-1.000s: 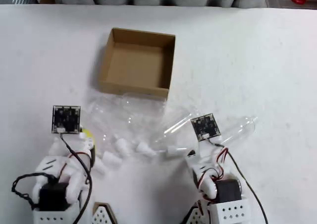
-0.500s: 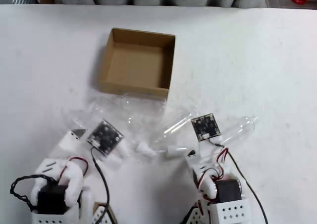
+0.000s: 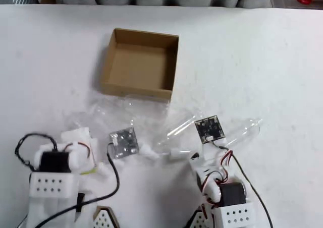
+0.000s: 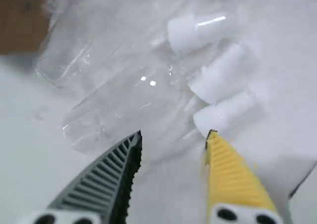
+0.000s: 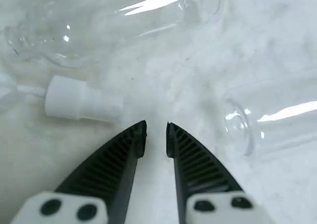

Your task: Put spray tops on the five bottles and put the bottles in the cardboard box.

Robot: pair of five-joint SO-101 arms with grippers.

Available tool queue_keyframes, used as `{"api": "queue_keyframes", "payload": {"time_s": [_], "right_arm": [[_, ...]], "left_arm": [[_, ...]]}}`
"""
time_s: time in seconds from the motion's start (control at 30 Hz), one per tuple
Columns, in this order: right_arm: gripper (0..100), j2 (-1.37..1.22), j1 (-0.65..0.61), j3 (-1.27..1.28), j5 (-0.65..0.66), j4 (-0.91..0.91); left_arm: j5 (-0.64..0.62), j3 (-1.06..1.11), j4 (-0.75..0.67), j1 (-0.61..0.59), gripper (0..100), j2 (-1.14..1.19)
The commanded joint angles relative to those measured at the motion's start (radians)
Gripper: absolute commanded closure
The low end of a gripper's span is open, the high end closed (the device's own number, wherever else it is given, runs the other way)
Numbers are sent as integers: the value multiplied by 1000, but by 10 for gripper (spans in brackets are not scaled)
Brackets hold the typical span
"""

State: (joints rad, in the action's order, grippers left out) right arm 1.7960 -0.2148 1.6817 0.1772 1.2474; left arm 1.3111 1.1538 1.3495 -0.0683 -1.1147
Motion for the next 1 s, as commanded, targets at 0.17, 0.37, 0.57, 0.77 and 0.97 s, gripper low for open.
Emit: {"api": "queue_keyframes", "payload": {"time_s": [0.17,0.37,0.57,0.77,0.97], "right_arm": [[957,8,5,8,6,-18],[957,8,5,8,6,-18],[957,8,2,8,6,-19],[957,8,2,8,6,-19],[957,8,2,8,6,-21]], "left_arm": [[235,-109,-80,-16,796,44],[339,-109,-129,-15,796,44],[341,-15,-272,18,796,44],[347,106,-399,27,796,44],[400,110,-397,24,769,45]]}}
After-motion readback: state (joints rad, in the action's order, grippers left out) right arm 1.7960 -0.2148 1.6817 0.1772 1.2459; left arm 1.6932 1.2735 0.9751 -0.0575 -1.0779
